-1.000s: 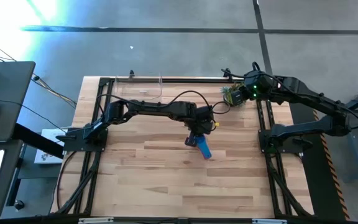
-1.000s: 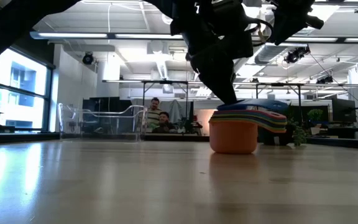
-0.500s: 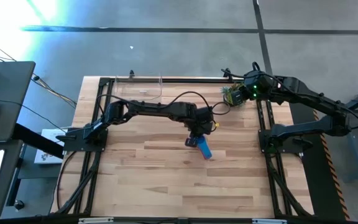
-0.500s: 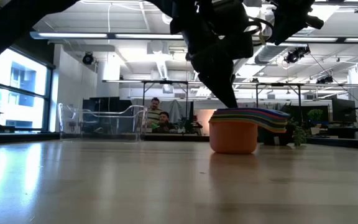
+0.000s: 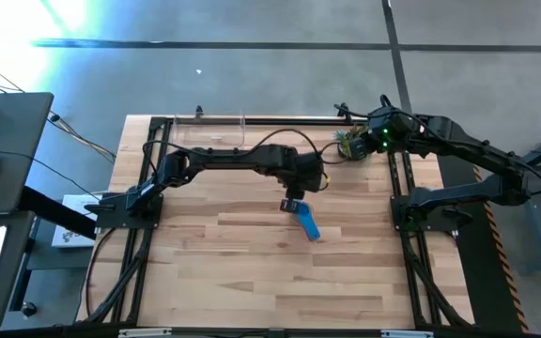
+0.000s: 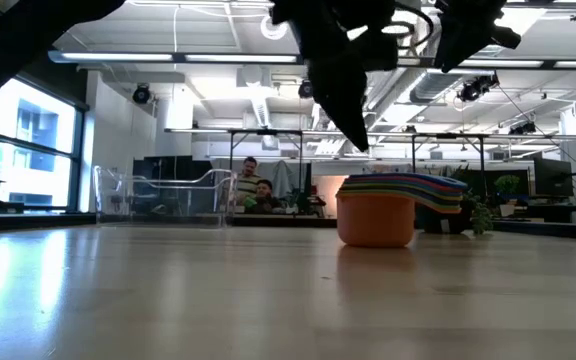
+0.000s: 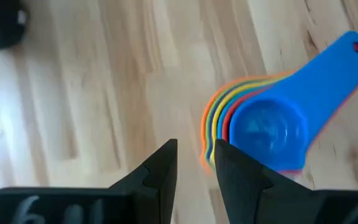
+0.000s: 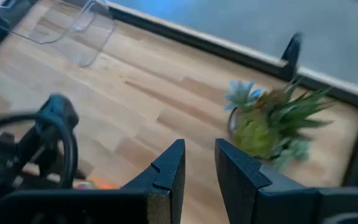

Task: Nest measuring cups in basket
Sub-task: Put the stacked colored measuring cups into the transparent bin

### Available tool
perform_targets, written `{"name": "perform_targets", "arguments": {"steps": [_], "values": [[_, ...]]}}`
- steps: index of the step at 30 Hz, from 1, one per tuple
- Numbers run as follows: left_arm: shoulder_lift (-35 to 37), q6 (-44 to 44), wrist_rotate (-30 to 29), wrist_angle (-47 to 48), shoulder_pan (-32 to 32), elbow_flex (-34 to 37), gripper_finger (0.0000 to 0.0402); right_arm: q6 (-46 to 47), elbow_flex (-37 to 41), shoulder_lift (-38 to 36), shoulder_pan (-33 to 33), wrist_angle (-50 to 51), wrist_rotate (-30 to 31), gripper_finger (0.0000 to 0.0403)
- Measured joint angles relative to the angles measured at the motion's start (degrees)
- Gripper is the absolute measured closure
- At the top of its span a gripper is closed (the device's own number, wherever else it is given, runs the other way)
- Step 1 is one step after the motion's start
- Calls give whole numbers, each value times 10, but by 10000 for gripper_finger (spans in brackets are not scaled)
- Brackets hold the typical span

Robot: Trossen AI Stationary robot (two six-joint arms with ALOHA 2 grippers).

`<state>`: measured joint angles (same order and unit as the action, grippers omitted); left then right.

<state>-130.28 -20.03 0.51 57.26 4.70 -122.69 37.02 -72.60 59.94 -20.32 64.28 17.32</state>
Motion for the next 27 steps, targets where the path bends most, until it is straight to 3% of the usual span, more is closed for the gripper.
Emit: {"name": "perform_targets", "arguments": {"steps": [5, 10, 22, 27], "values": [[1, 26, 4, 105, 3, -65, 304, 20, 0, 0, 12, 2, -38, 323], [4, 65, 5, 189, 3, -115, 305, 20, 0, 0, 43, 2, -39, 323], [97, 252, 2, 271, -21, -121, 306, 63, 0, 11, 133, 52, -40, 323], [147, 319, -44, 285, -57, -122, 306, 73, 0, 36, 177, 101, -41, 323]]}}
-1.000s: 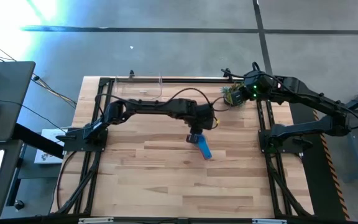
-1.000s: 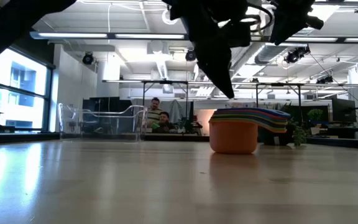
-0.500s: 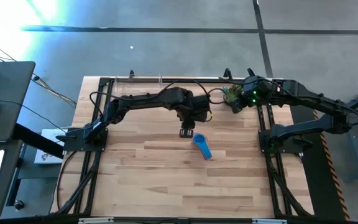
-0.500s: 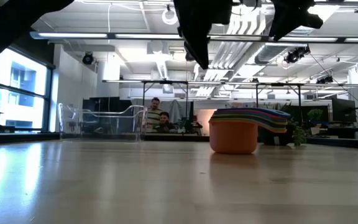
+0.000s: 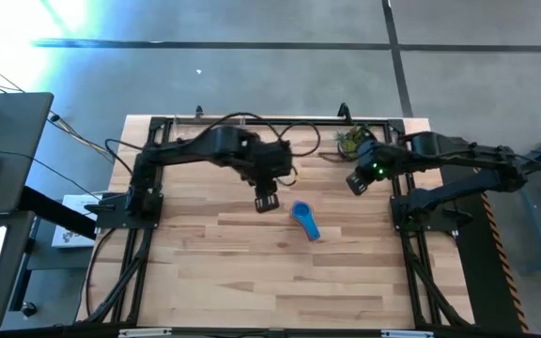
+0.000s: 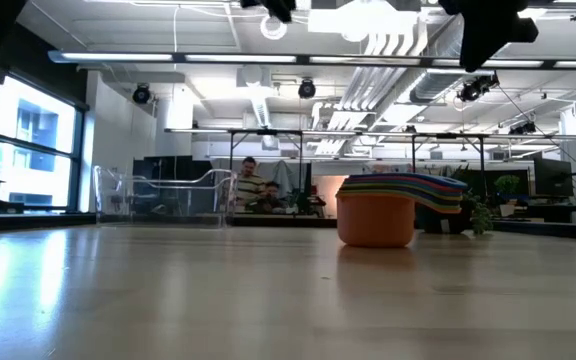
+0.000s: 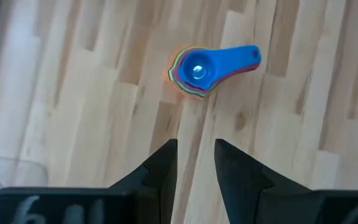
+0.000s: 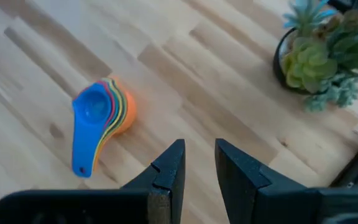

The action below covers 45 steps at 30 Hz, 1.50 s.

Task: Nest measuring cups in basket
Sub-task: Put the stacked colored measuring cups into the transparent bin

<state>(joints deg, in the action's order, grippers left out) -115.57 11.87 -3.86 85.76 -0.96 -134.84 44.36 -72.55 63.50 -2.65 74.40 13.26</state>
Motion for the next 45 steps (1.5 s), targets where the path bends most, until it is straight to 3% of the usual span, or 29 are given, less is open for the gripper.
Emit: {"name": "perform_targets", "arguments": {"steps": [8, 12, 18, 30, 45], "values": [[58, 74, -104, 42, -60, 1, 306, 69, 0, 43, 69, -2, -2, 323], [87, 76, -120, 41, -79, 24, 306, 126, 0, 69, 102, -4, -2, 323], [172, 86, -126, 40, -89, 159, 306, 204, 0, 124, 142, -8, -11, 323], [406, 143, -131, -90, -88, 495, 306, 277, 0, 243, 166, -49, -33, 323], [548, 196, -117, -118, -89, 682, 306, 292, 0, 351, 166, -102, -55, 323]]}}
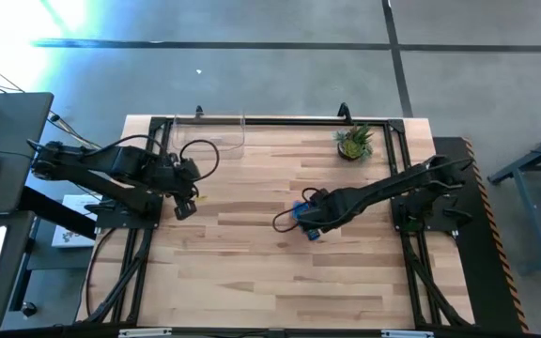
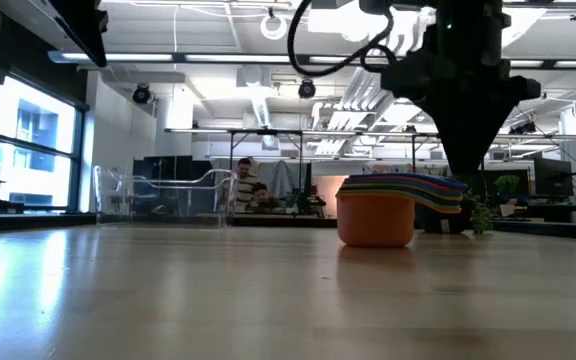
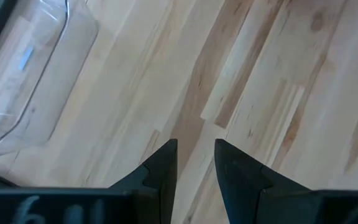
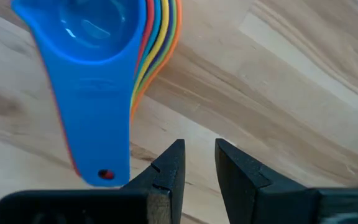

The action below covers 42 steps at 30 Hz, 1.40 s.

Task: Nest measuring cups in basket
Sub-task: Put the stacked colored measuring cups into the transparent bin

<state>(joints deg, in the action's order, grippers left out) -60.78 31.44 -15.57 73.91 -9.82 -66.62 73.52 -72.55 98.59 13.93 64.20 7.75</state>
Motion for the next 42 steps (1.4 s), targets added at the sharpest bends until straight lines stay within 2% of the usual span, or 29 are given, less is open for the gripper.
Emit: {"name": "perform_targets", "arguments": {"steps": [9, 21, 30, 37, 42], "values": [[16, -7, 0, -8, 0, 21, 306, 0, 0, 41, -2, -20, -13, 323], [16, -17, 0, -8, 0, 21, 306, 0, 0, 42, -2, -73, -36, 323], [16, -16, 0, -8, 0, 21, 306, 0, 0, 42, 0, -56, -35, 323], [16, -10, 0, -7, 0, 21, 306, 2, -4, 15, 0, -20, -48, 323], [16, -12, 0, -7, 0, 21, 306, 10, -26, -16, 0, -8, -35, 323]]}}
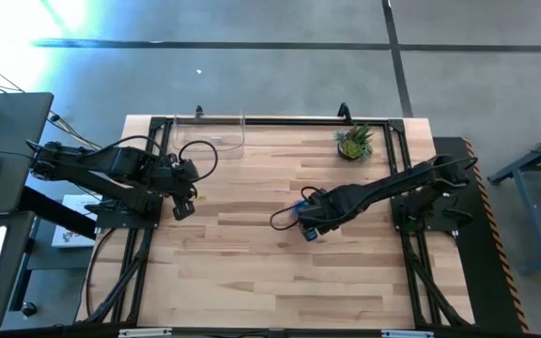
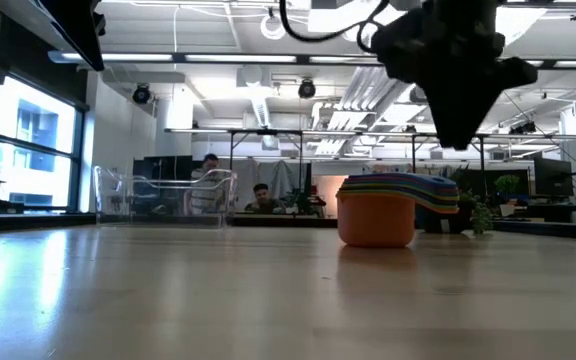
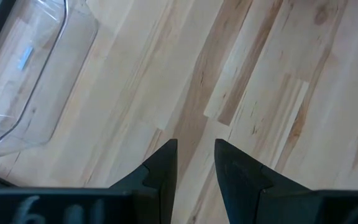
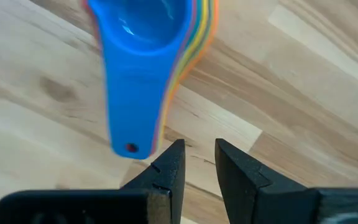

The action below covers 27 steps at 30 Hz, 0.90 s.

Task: Nest measuring cups in basket
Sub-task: Put the stacked colored measuring cups into the transparent bin

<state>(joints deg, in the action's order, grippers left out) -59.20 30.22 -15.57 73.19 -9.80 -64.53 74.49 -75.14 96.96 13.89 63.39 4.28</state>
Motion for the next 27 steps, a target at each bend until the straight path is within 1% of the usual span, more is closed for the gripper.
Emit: {"name": "perform_targets", "arguments": {"steps": [4, 8, 12, 15, 18, 25, 27], "values": [[0, -9, 0, 0, 0, 0, 306, -16, -18, -15, 0, 2, 8, 323], [0, -24, 0, 0, 0, 0, 306, -44, -45, -18, 0, 10, 3, 323], [0, -24, 0, 0, 0, 0, 306, -59, -76, -18, -6, 20, -1, 310], [0, -24, 0, 0, 0, 0, 306, -66, -102, -18, -14, 37, 2, 286], [0, -31, 0, 0, 0, 0, 306, -81, -127, -18, -20, 61, 20, 252], [0, -39, 0, 0, 0, 0, 306, -102, -188, -18, -43, 146, 67, 157], [0, -39, 0, 0, 0, 0, 306, -101, -198, -18, -54, 159, 67, 135]]}}
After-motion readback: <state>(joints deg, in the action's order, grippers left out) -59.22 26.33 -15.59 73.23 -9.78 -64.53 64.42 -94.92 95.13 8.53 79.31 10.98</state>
